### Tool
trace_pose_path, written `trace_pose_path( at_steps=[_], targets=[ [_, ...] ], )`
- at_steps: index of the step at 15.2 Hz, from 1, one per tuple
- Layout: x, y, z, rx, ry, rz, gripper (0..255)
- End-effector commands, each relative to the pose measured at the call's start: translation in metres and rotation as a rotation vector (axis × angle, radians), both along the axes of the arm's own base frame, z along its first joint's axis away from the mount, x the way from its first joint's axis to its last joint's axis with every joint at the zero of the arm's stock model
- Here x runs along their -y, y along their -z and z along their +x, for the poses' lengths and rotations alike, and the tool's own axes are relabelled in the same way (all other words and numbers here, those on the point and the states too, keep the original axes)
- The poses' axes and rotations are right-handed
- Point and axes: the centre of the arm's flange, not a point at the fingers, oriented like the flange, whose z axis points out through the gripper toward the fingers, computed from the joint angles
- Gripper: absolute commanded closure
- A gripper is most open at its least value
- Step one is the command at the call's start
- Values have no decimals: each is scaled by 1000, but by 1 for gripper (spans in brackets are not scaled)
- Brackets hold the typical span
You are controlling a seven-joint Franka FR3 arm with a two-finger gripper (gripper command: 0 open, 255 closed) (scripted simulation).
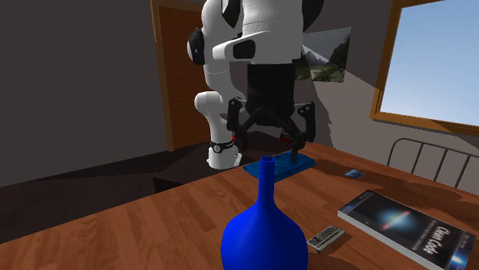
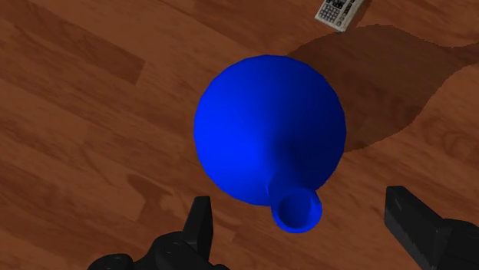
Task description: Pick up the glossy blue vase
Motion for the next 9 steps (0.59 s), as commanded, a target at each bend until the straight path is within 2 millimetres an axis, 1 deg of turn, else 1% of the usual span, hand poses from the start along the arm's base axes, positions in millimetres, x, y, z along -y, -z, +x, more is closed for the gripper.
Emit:
trace_pose_path(
  at_steps=[1,3,5,6,9],
  targets=[
    [-1,10,0,1,0,0,0],
    [-1,23,0,1,0,0,0],
    [-1,23,0,1,0,0,0],
    [0,23,1,1,0,0,255],
    [0,23,1,1,0,0,255]
  ],
)
